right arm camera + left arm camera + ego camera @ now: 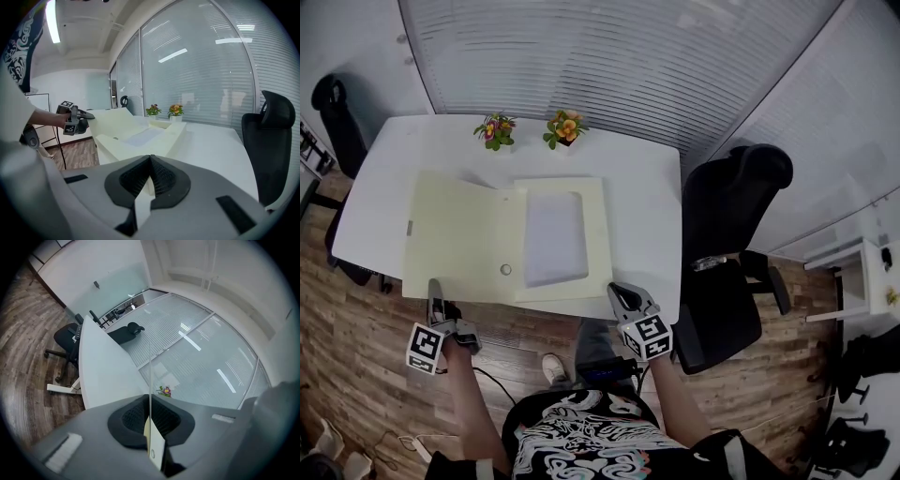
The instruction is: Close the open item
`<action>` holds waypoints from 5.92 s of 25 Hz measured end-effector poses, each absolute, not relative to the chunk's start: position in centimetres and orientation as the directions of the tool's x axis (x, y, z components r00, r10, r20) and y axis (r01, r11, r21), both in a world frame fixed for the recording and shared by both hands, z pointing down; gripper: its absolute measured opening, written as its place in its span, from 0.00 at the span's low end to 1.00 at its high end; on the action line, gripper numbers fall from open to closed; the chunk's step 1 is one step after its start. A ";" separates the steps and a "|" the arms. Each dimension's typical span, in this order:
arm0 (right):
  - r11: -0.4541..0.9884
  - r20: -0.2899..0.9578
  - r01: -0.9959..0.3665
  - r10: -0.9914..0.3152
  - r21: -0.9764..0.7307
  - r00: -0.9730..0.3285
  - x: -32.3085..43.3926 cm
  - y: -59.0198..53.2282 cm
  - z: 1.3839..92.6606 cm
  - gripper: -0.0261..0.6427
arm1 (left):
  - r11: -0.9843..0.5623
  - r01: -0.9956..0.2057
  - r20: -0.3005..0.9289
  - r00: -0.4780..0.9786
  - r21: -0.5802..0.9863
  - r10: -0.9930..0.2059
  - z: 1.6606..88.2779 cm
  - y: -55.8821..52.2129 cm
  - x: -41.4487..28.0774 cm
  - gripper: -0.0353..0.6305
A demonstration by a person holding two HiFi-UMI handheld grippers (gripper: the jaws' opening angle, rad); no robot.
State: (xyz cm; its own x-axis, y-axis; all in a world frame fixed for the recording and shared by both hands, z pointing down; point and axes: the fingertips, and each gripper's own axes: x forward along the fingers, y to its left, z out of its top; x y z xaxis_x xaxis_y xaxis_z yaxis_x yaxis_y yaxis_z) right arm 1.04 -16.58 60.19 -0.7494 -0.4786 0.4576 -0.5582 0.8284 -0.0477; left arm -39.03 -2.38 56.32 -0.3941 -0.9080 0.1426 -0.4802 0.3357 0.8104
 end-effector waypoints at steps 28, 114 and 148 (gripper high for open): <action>0.809 0.491 -0.587 -0.493 -0.046 -0.718 0.9 -16.6 60.5 0.04 | -0.031 -0.676 -0.126 -0.092 0.736 -0.988 48.4 -6.2 -32.1 0.08; 0.838 0.536 -0.540 -0.421 -0.080 -0.732 0.2 -16.7 60.5 0.04 | -0.538 -0.612 -0.045 0.635 0.580 -0.771 47.6 -14.0 -12.9 0.16; 0.841 0.534 -0.535 -0.417 -0.079 -0.735 0.2 -16.3 60.4 0.04 | -0.605 -0.697 0.357 0.717 0.386 -0.598 53.9 -15.3 -6.7 0.20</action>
State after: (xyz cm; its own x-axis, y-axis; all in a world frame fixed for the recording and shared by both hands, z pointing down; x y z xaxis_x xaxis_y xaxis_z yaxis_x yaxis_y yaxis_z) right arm 0.17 -16.34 60.38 -0.7351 -0.4173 0.5344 -0.5350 0.8412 -0.0791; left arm -6.67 -15.35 53.88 0.7172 -0.5982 0.3574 -0.6967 -0.6048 0.3859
